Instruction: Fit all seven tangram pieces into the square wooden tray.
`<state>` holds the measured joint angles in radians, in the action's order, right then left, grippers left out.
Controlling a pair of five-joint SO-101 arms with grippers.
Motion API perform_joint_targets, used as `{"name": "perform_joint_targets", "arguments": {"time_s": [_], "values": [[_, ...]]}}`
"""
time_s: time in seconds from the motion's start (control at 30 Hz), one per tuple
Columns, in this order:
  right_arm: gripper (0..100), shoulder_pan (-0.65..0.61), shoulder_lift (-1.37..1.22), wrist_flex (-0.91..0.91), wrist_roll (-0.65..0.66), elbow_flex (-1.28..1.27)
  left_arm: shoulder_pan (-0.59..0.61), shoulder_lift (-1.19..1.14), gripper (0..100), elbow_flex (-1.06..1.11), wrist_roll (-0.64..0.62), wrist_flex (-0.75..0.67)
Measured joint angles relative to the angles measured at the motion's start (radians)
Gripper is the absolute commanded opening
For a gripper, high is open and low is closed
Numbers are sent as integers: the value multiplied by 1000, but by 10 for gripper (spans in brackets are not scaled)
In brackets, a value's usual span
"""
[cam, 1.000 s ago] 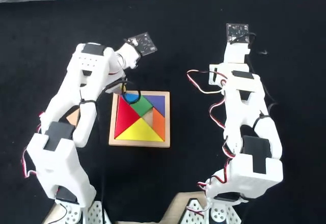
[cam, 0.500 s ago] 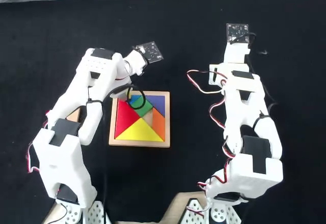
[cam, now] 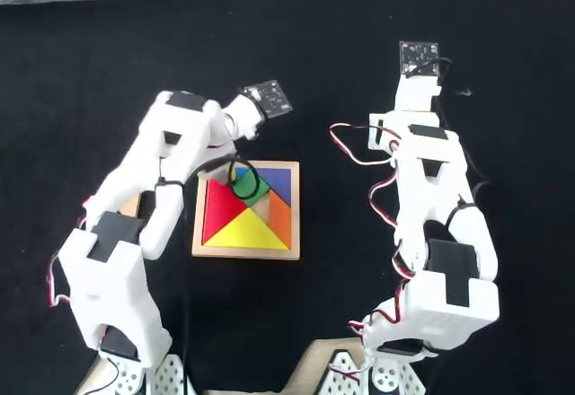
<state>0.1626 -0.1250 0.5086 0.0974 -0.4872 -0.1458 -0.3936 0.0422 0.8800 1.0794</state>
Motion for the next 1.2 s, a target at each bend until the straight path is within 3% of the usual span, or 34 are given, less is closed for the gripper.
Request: {"name": "perform_joint_targets", "arguments": {"time_s": [0.2,0.43,0.53,0.7,0.93,1.07,1.2], "values": [[11,0,0,0,0,0,51,2,198,9,-3,-15],[11,0,0,0,0,0,216,244,198,-60,-5,290],[11,0,0,0,0,0,285,391,198,-18,-5,328],[11,0,0,0,0,0,428,589,200,218,-21,287],[11,0,0,0,0,0,698,793,202,589,-233,176],[11,0,0,0,0,0,718,862,203,697,-319,157],[11,0,0,0,0,0,687,870,204,770,-436,46]]}}
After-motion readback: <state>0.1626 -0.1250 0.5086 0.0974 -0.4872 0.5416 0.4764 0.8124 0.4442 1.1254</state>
